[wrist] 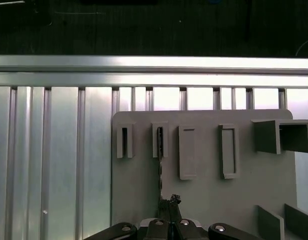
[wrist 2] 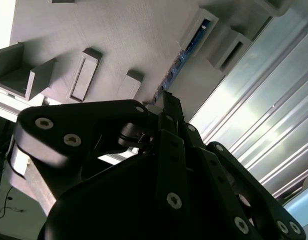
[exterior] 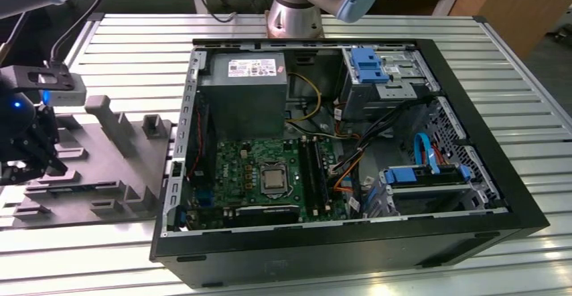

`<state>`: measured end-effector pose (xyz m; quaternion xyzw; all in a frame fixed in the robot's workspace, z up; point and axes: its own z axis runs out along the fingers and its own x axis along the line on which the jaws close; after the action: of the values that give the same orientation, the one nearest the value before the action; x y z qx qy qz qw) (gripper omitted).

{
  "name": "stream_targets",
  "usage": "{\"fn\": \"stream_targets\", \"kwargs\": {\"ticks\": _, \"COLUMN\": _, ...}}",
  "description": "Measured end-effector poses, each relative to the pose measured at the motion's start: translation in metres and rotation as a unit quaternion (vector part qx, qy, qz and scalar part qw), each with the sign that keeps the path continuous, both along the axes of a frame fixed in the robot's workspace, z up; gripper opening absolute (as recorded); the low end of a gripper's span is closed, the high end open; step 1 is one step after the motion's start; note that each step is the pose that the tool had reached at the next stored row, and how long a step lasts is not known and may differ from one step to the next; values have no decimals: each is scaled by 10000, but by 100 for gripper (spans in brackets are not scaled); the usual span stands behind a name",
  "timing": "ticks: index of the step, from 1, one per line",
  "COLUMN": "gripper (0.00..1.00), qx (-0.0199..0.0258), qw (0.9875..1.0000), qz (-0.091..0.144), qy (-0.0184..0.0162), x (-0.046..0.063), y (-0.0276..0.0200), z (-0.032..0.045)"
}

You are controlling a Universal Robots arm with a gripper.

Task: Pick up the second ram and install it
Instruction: 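Pick up the second ram and move it above second insertion slot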

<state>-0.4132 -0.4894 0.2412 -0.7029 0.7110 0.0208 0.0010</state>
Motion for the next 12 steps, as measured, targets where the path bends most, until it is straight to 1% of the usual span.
{"fn": "stream_targets", "kwargs": {"ticks": 12, "gripper": 10, "qx": -1, "qw": 10000, "qz": 0, "qy": 1, "x": -3, "y": -8, "z": -135}}
